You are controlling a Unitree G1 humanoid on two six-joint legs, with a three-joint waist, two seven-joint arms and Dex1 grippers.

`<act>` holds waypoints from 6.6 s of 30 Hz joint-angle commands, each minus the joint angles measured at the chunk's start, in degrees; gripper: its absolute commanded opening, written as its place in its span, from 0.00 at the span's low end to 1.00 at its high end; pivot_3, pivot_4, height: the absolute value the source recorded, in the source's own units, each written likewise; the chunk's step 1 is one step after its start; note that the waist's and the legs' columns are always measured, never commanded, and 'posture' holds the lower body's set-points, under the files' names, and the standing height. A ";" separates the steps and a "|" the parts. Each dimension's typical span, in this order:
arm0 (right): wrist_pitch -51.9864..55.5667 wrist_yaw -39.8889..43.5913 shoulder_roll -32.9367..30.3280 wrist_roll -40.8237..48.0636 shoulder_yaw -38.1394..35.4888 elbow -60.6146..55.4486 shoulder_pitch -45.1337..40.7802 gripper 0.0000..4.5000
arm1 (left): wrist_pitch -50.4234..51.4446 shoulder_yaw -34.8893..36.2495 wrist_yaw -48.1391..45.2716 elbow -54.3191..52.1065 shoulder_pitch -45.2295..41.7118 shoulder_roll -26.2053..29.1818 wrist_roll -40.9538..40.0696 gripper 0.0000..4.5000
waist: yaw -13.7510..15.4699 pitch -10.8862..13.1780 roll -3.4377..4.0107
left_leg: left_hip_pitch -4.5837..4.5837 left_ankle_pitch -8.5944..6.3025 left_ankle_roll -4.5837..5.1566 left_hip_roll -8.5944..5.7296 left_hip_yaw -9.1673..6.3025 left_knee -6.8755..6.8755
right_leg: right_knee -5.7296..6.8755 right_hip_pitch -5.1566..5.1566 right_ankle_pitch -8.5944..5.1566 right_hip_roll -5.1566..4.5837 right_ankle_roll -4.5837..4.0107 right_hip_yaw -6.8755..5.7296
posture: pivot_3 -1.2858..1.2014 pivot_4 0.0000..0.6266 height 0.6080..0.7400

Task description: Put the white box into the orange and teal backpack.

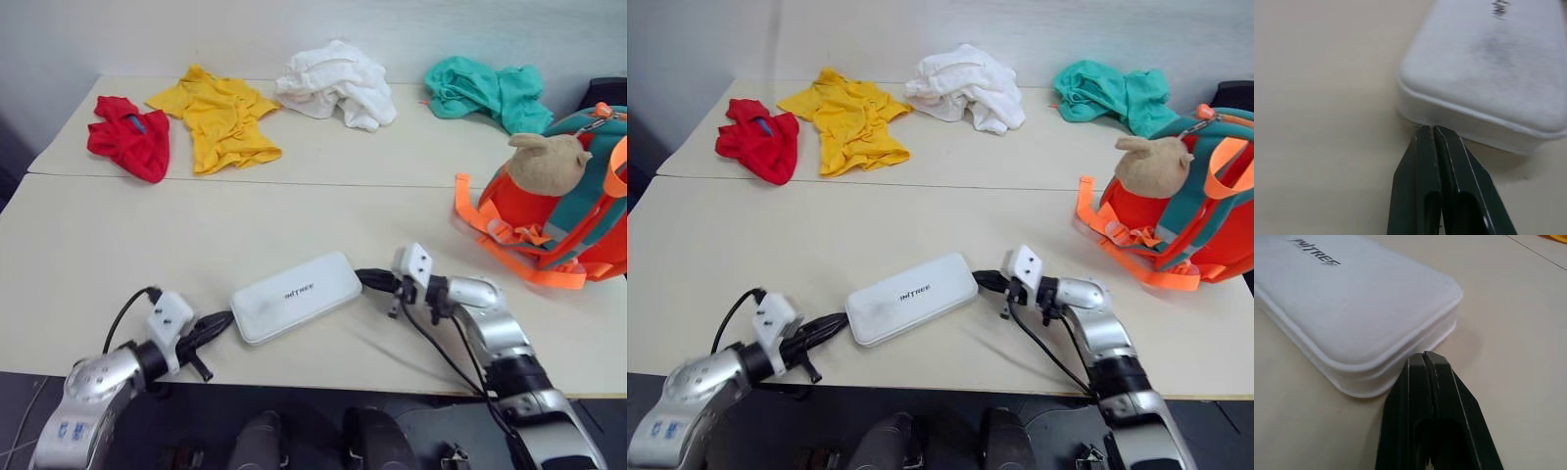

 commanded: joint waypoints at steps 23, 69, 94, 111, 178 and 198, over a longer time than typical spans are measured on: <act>7.81 -1.76 -8.46 2.03 -5.03 -13.48 10.80 0.00 | 35.99 9.71 -10.54 9.87 -13.09 15.25 -20.81 0.64 | -0.74 0.01 0.02 | 0.13 0.05 -0.13 0.09 0.09 -0.11 | 0.02 -0.04 -0.01 0.06 -0.01 0.12 | 0.52 0.24 1.00; 12.64 -13.87 -4.22 16.03 -33.79 -31.25 38.46 0.71 | 30.76 9.49 -9.82 7.46 -19.85 3.49 -39.33 0.27 | 1.08 -0.06 -0.09 | 0.04 0.21 -0.21 -0.08 0.02 -0.10 | -0.20 0.03 0.01 0.09 0.06 0.13 | 0.52 0.24 1.00; 0.92 -18.97 -7.75 9.60 -29.94 6.79 -1.74 0.91 | 8.42 16.17 -17.27 5.23 -7.31 2.11 -30.73 0.27 | -0.89 -0.01 -0.02 | 0.03 0.15 0.05 -0.01 0.27 -0.06 | 0.06 -0.09 0.04 0.04 0.06 0.27 | 0.52 0.24 1.00; 13.80 -4.27 4.26 20.87 -13.06 -9.50 -10.84 0.13 | 10.46 27.20 -10.33 9.12 -6.14 2.18 -37.58 0.27 | -1.44 0.01 0.02 | 0.02 0.15 -0.02 0.07 0.20 -0.09 | 0.09 -0.11 0.04 0.09 0.05 0.24 | 0.52 0.24 1.00; 39.06 5.33 -7.77 30.01 -6.80 -27.18 -3.16 0.12 | -8.46 -17.08 -21.56 48.84 -67.49 -16.81 0.87 0.57 | 1.89 0.05 -0.16 | -0.23 0.13 0.19 -0.07 0.29 0.23 | -0.03 -0.14 0.16 0.56 0.27 -0.26 | 0.52 0.24 1.00; 37.32 3.74 -6.88 28.82 -7.74 -23.20 -3.83 0.12 | -3.07 -4.46 -32.89 24.41 -50.31 3.41 -9.89 1.00 | 1.67 0.05 -0.15 | -0.48 0.06 0.27 -0.10 -0.08 0.55 | -0.02 -0.08 0.16 0.09 0.27 -0.09 | 0.52 0.24 1.00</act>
